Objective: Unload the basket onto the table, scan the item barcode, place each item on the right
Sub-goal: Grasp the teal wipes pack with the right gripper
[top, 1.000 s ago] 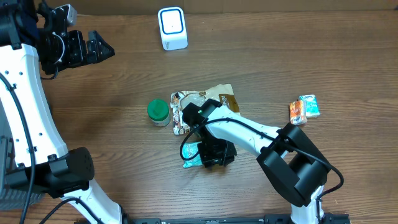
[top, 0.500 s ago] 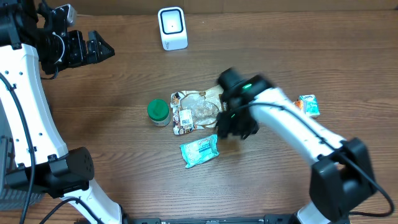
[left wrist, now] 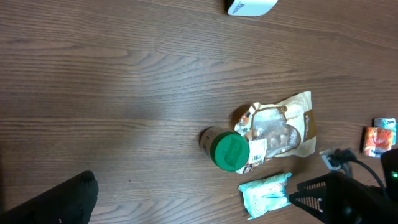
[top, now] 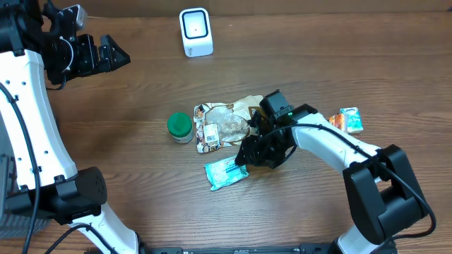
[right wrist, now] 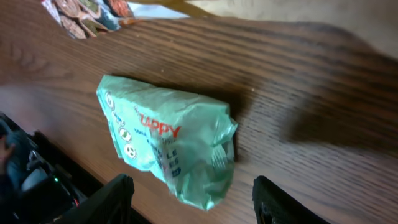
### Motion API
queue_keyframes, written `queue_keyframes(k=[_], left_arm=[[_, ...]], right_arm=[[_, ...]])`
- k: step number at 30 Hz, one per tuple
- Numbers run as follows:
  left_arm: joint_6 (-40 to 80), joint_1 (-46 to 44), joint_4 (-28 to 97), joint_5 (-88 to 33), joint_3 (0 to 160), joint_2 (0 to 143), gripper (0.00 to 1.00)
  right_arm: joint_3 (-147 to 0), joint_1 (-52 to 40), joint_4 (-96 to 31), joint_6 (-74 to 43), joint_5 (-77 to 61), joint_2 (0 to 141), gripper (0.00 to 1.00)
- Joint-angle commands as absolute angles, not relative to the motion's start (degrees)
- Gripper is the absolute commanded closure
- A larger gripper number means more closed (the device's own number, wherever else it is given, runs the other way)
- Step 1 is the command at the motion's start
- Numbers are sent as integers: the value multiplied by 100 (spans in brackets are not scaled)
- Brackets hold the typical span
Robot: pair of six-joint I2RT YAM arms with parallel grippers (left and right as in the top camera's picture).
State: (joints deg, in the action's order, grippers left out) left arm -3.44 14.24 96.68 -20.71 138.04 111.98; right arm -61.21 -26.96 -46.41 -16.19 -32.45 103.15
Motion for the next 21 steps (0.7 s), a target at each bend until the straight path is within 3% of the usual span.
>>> queue_keyframes(k=[1,14,18,21], left_arm=[[-451,1382,9679,-2034,13858,11148,0],[-451,1382,9679,-2036,13858,11148,0],[-451,1382,9679,-2034,13858,11148,1],[-451,1382,9679,-2036,13858,11148,1]], right_arm=[[-5968,-2853,-4499,-2069,-3293,10368,40],[-5968,-3103,-4283,-2532,-3264,10807,42],[-5977,-3100,-4248,-2617,-3269,10956,49],[-6003,-3098,-4257,-2681,-3275,11013,63]])
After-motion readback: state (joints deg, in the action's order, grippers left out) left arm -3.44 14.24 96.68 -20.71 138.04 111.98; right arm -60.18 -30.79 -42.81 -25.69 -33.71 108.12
